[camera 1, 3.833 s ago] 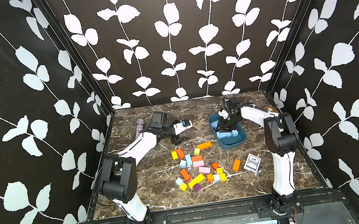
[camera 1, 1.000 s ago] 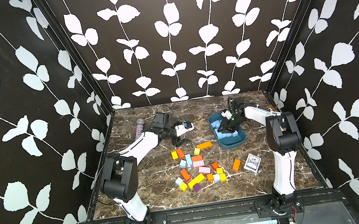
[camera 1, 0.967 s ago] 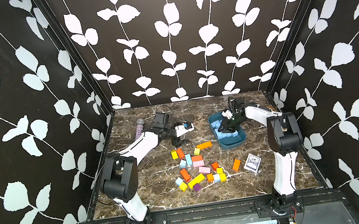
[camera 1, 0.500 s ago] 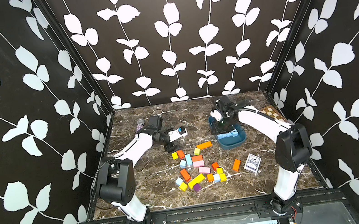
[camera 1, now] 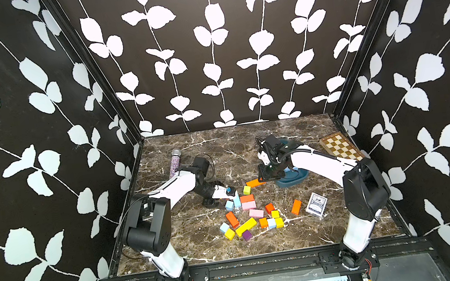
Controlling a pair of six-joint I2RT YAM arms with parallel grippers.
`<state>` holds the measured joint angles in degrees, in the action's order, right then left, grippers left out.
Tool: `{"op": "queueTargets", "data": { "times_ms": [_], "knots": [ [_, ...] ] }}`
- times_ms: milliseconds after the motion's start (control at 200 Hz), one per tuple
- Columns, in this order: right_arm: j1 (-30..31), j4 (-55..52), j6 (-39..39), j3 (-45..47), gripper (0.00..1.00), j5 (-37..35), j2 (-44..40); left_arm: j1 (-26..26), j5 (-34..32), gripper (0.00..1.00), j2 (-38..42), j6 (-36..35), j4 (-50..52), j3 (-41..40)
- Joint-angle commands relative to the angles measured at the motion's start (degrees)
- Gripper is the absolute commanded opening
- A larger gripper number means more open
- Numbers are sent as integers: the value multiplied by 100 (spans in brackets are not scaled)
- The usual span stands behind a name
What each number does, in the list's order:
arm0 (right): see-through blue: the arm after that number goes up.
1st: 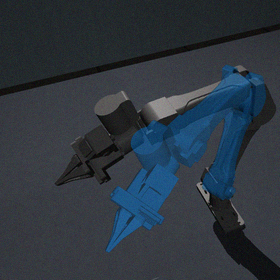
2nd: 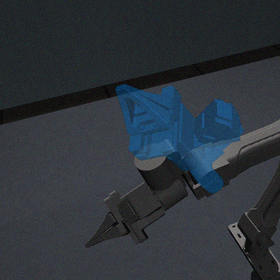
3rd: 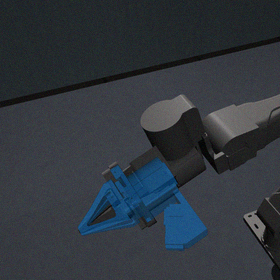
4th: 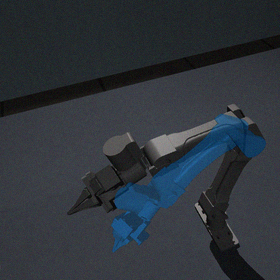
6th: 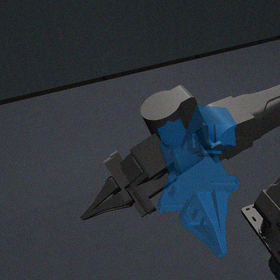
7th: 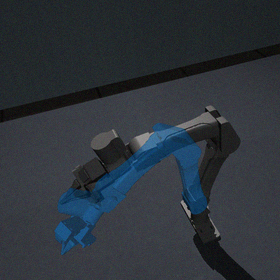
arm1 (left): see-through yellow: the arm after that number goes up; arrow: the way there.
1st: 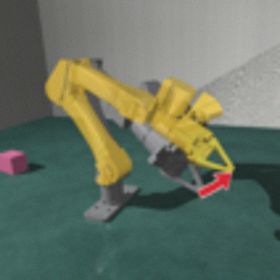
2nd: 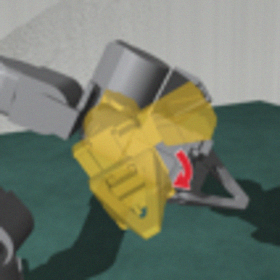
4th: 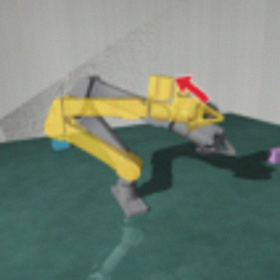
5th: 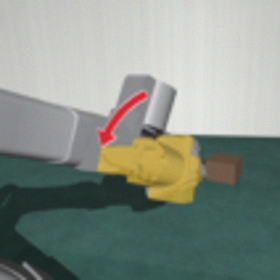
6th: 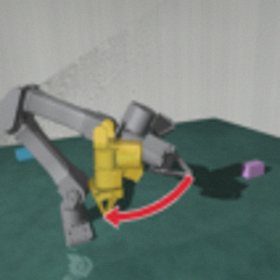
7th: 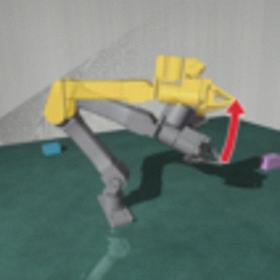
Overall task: Pick out the blue building blocks
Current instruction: Pick up the building block from the center of the board.
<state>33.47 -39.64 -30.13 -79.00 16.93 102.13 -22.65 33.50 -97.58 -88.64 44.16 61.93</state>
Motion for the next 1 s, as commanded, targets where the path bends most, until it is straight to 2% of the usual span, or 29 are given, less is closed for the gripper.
{"op": "queueTargets", "data": {
  "times_ms": [0, 240, 550, 730, 995],
  "knots": [
    [104, 341, -250, 77, 35, 27, -264, -148, -172, 57, -185, -391, 128, 133],
    [202, 477, -318, 199, 35, 32, -281, -275, -430, 57, -436, -358, -173, 162],
    [237, 773, -442, 319, 35, 65, -341, -338, -501, 47, -539, -55, -685, 18],
    [230, 822, -439, 343, 35, 35, -379, -394, -282, 47, -479, 168, -932, -132],
    [226, 962, -503, 343, 35, 66, -494, -424, -89, 26, -287, 136, -865, -165]
  ]
}}
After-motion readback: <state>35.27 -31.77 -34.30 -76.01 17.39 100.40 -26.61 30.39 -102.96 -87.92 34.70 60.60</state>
